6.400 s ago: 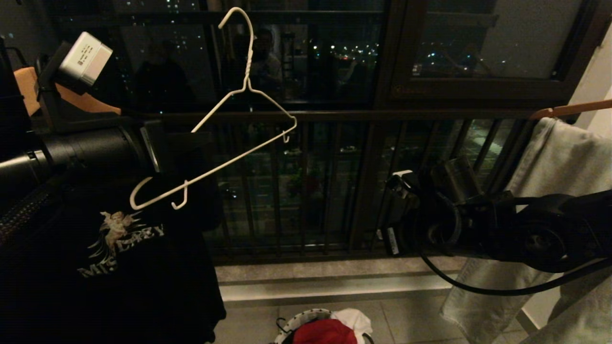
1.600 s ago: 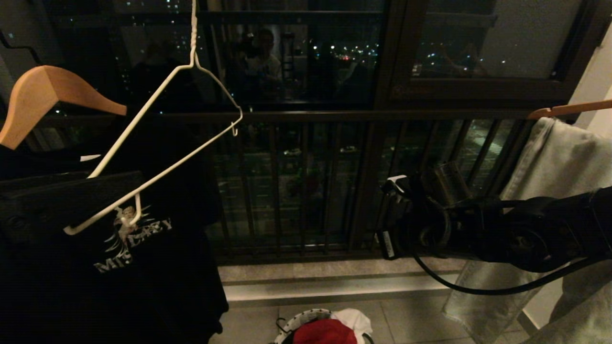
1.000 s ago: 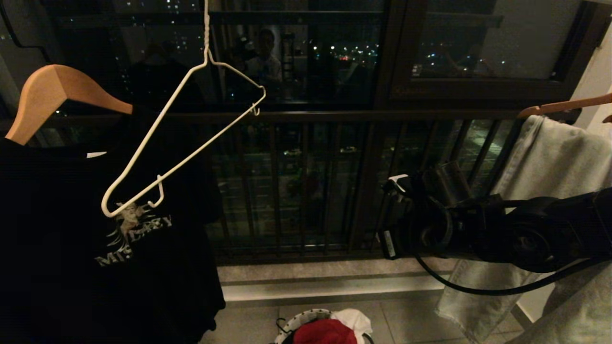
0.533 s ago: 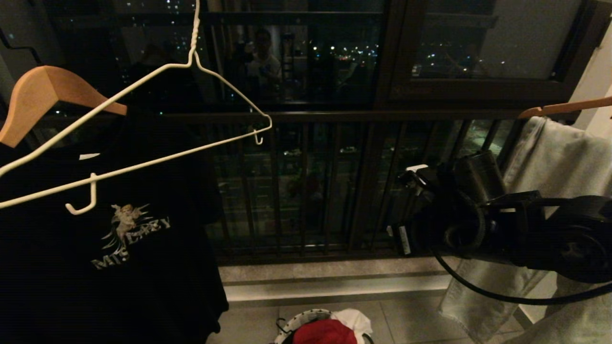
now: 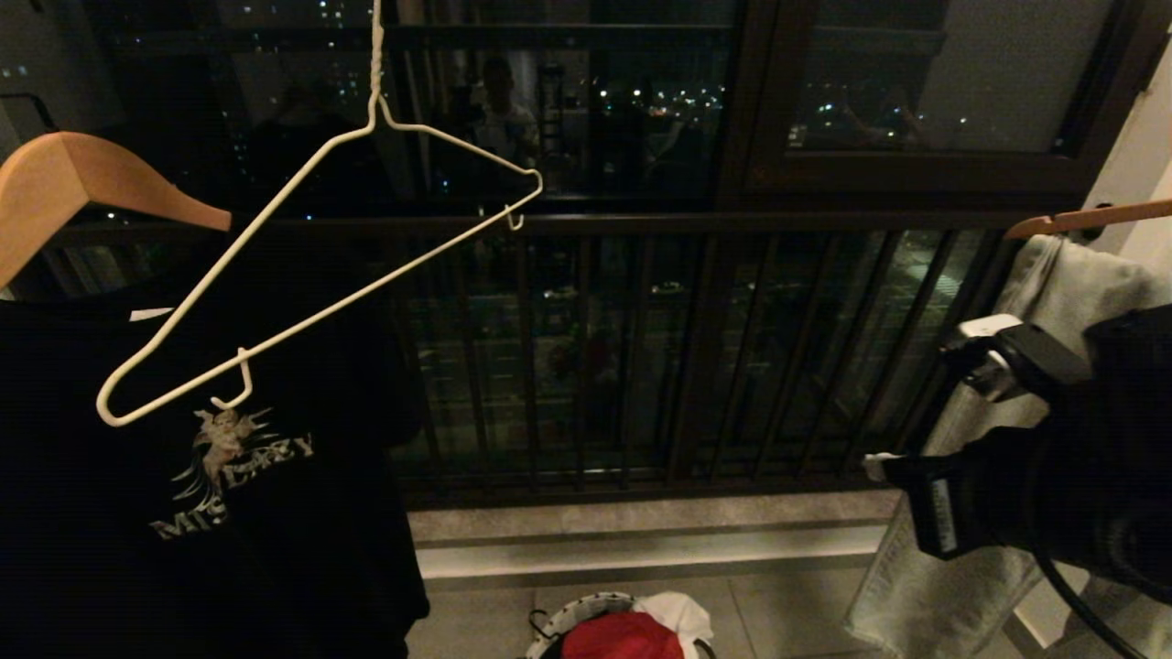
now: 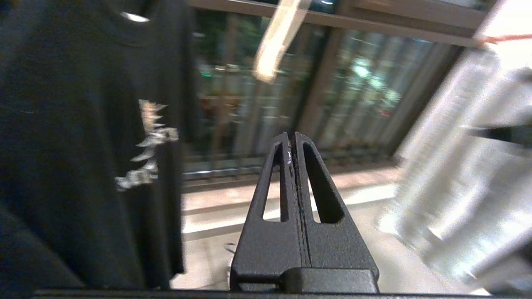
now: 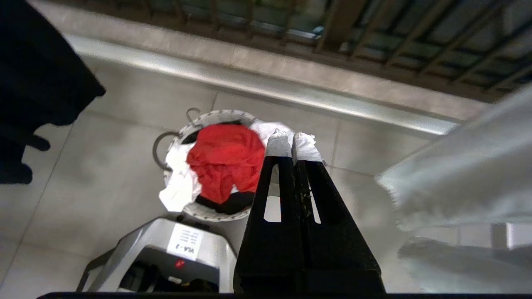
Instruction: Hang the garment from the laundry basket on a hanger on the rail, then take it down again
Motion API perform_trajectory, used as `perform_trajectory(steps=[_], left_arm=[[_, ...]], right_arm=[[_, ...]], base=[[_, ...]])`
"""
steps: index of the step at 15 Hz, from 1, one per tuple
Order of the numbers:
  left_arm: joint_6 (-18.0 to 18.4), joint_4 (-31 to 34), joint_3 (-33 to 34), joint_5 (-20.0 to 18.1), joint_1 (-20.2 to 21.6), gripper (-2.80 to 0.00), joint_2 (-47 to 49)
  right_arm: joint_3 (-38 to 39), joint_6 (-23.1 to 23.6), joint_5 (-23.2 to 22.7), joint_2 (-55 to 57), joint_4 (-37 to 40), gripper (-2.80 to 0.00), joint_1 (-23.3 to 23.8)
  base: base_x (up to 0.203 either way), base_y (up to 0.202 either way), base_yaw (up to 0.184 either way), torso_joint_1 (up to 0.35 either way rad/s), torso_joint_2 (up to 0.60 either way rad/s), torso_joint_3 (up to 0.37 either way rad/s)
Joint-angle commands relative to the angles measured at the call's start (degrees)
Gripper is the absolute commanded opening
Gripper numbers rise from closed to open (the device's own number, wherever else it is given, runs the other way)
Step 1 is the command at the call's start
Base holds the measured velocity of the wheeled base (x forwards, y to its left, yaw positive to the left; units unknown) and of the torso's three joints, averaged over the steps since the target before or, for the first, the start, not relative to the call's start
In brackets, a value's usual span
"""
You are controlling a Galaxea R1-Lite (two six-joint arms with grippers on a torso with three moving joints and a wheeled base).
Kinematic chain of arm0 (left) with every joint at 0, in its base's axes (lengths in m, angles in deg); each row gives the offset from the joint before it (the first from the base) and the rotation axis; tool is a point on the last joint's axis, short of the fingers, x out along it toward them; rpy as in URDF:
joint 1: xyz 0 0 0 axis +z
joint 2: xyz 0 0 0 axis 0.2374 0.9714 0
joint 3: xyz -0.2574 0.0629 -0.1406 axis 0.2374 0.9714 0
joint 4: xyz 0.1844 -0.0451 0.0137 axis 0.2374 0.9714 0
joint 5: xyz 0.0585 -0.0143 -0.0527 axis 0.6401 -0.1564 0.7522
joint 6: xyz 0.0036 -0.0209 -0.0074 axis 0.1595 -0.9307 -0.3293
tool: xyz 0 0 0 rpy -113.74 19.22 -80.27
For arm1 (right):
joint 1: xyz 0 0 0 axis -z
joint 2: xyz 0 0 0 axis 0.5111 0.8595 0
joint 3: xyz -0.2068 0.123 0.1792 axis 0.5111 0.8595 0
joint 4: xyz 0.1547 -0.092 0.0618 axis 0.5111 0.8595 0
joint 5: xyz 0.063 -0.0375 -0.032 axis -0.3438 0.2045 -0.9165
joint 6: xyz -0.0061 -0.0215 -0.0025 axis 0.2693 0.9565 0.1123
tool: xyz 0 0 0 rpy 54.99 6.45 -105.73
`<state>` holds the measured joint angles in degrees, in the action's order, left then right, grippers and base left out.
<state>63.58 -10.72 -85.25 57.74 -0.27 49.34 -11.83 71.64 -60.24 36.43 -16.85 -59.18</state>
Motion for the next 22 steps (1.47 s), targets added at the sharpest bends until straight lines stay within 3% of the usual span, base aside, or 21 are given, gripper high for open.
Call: perform_trajectory(steps=[1,4,6,8,10,14,16,19,22], left_arm=[[0.08,0.0,0.36,-0.03,3.14,-2.8,0.78],[0.12,-0.09,-0.07,-0.27,8.99,-2.8,0.94],[0.22,-0.01,-1.07,-0.46,12.89,-2.8,0.6],[1.0,0.42,-0.93,-0.6,13.39,-2.8,-2.21],[2.81,0.58,1.68,-0.58,13.32,-2.8,-6.34],[9.73,0.27,12.47,-0.47,13.51,-2.8,-14.22],[12.15,0.19,18.03,-0.4,13.62,-2.8,-18.19],[17.43,-0.06,24.08,-0.01,13.65,-2.8,-21.4],[18.47,-0.24,28.19,0.08,13.65,-2.8,-21.48]], right_arm=[[0.31,-0.06,0.94,-10.02,2.93,-2.8,0.07],[-0.84,0.07,5.78,-21.16,9.88,-2.8,1.56],[-2.25,0.43,7.89,-25.71,12.46,-2.8,8.63],[-4.32,2.26,9.04,-32.67,13.55,-2.8,13.55],[-5.41,7.39,10.3,-40.0,13.98,-2.8,16.68],[-4.15,11.34,10.66,-48.73,16.38,-2.8,27.43],[-1.56,11.48,8.47,-53.72,18.71,-2.8,29.11],[6.43,11.16,-1.8,-60.21,18.27,-2.8,29.38],[16.13,11.1,-8.57,-65.61,14.41,-2.8,29.4]], base=[[0.0,0.0,0.0,0.0,0.0,0.0],[0.0,0.0,0.0,0.0,0.0,0.0],[0.0,0.0,0.0,0.0,0.0,0.0],[0.0,0.0,0.0,0.0,0.0,0.0],[0.0,0.0,0.0,0.0,0.0,0.0],[0.0,0.0,0.0,0.0,0.0,0.0],[0.0,0.0,0.0,0.0,0.0,0.0],[0.0,0.0,0.0,0.0,0.0,0.0],[0.0,0.0,0.0,0.0,0.0,0.0]])
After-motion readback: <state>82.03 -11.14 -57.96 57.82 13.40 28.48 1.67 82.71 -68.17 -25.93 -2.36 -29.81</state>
